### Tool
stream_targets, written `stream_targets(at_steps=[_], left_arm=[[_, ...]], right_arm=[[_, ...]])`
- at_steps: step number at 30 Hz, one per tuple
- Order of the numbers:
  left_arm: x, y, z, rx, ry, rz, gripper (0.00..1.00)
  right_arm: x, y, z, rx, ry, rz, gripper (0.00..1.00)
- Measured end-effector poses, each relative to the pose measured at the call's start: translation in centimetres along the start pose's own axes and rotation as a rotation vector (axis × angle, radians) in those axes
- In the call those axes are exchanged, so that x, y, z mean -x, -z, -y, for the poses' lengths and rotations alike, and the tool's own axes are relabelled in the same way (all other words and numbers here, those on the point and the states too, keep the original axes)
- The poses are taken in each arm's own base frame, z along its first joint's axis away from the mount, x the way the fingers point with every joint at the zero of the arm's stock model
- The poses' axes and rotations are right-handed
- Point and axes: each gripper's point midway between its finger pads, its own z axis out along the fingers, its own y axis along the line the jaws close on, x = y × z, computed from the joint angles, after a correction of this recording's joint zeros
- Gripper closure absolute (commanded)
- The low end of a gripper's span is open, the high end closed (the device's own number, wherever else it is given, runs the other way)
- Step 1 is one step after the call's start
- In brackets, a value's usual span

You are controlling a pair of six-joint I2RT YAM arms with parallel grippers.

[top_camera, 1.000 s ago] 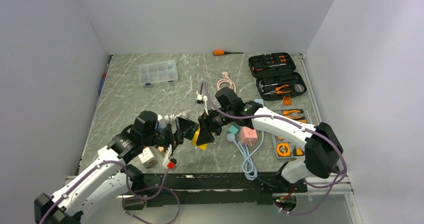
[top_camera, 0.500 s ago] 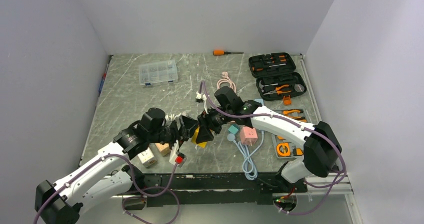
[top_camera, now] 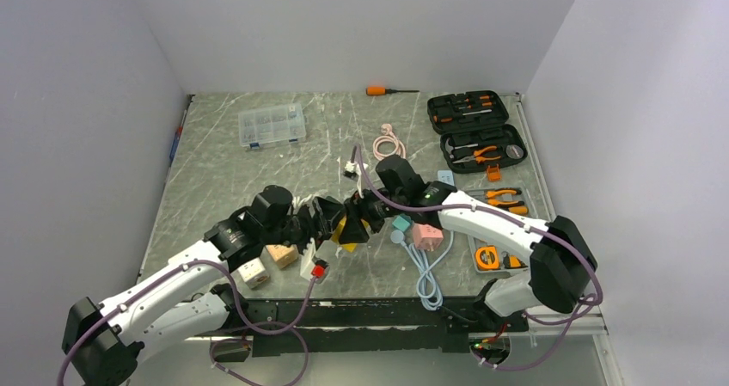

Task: Pull the plug off the socket
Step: Remove the plug from the socket.

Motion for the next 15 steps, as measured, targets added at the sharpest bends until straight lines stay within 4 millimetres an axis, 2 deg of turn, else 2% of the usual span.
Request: stream_targets(at_steps=[15], left_arm=[[-0.9,-0.8,-1.3,0.089,-0.094,0.000,1.00]], right_arm=[[0.3,1.6,0.9,-0.098,0.023,0.117,1.00]])
